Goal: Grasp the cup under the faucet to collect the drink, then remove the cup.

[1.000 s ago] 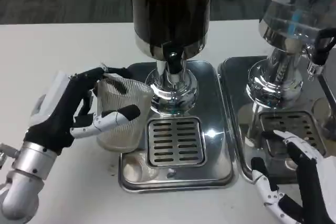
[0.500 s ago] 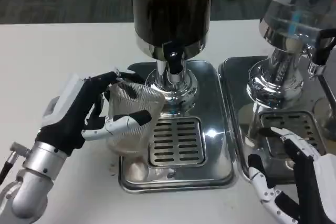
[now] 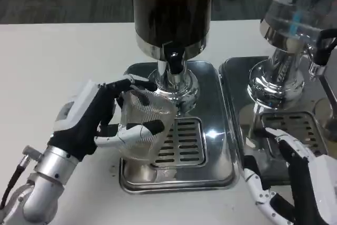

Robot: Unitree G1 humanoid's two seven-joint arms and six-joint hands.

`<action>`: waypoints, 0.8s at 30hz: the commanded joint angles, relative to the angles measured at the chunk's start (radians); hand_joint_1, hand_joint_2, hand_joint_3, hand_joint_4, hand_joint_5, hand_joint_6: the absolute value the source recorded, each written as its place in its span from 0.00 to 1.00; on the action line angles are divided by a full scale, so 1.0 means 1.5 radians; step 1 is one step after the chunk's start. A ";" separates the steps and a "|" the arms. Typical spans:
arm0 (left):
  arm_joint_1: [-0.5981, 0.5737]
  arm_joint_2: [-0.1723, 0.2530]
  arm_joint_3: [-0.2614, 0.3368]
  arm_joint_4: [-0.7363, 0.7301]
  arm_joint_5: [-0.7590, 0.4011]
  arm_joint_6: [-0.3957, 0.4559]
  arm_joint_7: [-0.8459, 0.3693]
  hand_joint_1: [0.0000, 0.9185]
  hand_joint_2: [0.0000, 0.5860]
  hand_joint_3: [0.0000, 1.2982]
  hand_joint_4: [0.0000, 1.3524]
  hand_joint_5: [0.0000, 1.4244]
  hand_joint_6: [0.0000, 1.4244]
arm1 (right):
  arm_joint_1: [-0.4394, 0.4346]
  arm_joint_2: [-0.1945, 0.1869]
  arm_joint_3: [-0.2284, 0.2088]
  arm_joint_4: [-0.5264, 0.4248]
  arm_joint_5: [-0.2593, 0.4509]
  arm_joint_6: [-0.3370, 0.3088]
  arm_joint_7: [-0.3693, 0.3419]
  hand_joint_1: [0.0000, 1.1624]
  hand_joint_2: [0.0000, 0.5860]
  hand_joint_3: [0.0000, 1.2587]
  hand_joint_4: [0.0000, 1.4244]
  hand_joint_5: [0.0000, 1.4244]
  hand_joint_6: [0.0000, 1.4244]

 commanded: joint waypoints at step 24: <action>-0.053 -0.022 -0.046 0.028 0.048 0.003 0.088 0.50 0.13 0.45 0.54 0.67 0.96 | 0.001 0.011 0.023 -0.014 -0.015 0.007 -0.005 0.32 0.70 0.26 0.16 0.17 0.24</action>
